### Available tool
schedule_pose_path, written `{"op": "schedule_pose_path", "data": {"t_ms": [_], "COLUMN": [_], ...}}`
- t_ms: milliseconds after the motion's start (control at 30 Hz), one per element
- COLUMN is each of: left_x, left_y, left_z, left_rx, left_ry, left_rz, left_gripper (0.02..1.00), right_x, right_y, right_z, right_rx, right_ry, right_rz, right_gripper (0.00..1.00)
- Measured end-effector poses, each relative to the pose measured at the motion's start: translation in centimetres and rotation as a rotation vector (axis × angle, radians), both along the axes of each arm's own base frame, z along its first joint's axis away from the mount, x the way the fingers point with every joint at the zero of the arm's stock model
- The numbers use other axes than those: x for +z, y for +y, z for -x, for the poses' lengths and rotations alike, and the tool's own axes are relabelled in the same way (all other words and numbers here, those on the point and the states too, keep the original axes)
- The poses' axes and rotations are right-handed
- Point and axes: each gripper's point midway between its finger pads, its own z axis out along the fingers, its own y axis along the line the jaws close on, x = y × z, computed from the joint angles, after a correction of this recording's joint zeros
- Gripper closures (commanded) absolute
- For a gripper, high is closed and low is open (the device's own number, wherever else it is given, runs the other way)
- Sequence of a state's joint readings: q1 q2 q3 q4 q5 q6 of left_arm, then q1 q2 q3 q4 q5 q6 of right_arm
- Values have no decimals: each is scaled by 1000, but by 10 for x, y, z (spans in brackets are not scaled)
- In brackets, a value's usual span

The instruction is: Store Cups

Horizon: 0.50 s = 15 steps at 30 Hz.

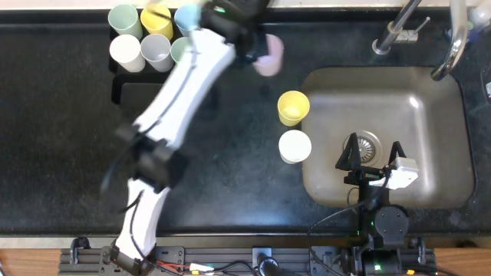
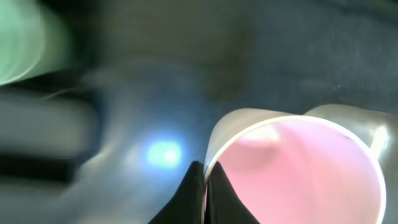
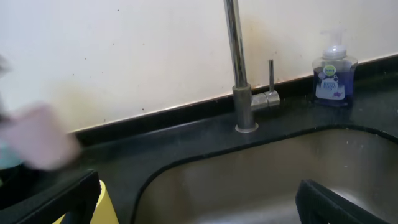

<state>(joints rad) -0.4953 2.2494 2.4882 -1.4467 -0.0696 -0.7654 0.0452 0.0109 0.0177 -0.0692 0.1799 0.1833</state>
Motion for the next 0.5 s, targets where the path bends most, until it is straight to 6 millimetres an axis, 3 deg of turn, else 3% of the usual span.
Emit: {"op": "schedule_pose_path", "data": {"t_ms": [100,200,267,367,500], "left_x": [47,92,105,92,36], "left_y": [63,109,142,191,248], "left_z": [41,55,67,89,98], "left_rx": [124,229,315,463,650], "left_ry": [31,-64,-84,-29,53], "left_rz": [-76,-80,-95,-118,-112], "left_gripper": [982,982,982,982,982], "right_x": [0,0,0,0,0], "right_y": [0,0,0,0,0], "right_z": [0,0,0,0,0], "right_rx": [0,0,0,0,0], "right_ry": [0,0,0,0,-1], "right_rz": [0,0,0,0,0], "right_gripper": [5,3,1,5,5]}}
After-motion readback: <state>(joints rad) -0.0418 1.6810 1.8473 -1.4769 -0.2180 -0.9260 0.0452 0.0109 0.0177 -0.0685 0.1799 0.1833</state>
